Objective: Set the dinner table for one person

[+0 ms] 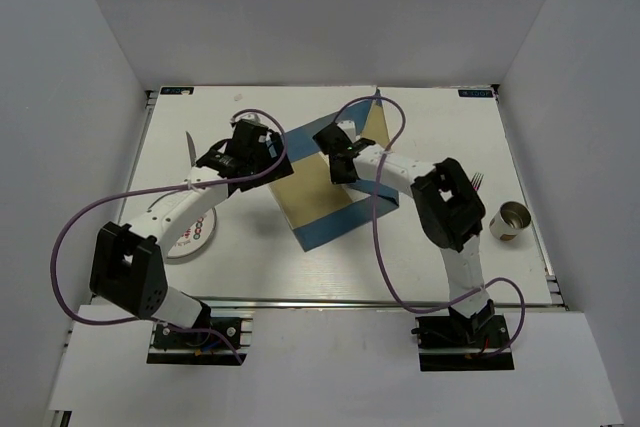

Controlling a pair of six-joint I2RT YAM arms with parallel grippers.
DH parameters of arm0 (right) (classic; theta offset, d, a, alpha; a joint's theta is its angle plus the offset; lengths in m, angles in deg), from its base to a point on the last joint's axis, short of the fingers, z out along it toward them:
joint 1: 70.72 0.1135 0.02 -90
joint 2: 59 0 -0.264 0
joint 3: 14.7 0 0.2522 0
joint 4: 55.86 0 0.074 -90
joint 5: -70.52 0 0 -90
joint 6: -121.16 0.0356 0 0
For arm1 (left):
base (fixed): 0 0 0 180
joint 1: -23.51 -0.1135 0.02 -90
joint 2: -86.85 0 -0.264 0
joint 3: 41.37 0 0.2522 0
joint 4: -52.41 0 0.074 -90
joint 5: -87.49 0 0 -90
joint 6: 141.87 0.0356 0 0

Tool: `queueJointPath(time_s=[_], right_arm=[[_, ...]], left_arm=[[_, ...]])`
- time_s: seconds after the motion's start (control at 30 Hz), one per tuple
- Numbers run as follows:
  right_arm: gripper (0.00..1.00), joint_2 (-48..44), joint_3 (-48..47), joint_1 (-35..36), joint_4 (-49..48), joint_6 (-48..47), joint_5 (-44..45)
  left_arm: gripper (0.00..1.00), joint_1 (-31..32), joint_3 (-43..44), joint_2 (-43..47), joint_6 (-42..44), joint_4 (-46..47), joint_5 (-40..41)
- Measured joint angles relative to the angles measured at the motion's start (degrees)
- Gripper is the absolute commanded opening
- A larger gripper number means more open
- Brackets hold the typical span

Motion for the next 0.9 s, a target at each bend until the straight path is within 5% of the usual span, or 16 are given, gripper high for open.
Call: queueJointPath(time_s=[0.17, 0.3, 0.43, 0.73, 0.9], right_arm=[[0.0, -12.4, 7.8, -3.2, -2.1, 2.2, -2.6], [0.0, -21.4, 12.0, -9.7, -4.5, 3.6, -2.5], [0.0, -27.2, 19.6, -16.2, -6.1, 4.2, -1.1], [0.0, -34.1, 33.7, -20.0, -3.5, 5.2, 3.1], [0.0, -40.7, 39.8, -20.3, -3.2, 5.7, 4.7]], left_arm=[[0.97, 0.1, 0.1, -6.6, -1.0, 11.6, -12.9], [0.95, 0.5, 0.6, -19.6, -5.6, 26.9, -26.6], [0.95, 1.1, 2.8, -30.6, -9.8, 32.5, -32.0], [0.97, 1.5, 18.7, -37.4, -13.7, 16.2, -24.3], [0.98, 0.0, 30.7, -41.8, -14.4, 1.6, -10.0]])
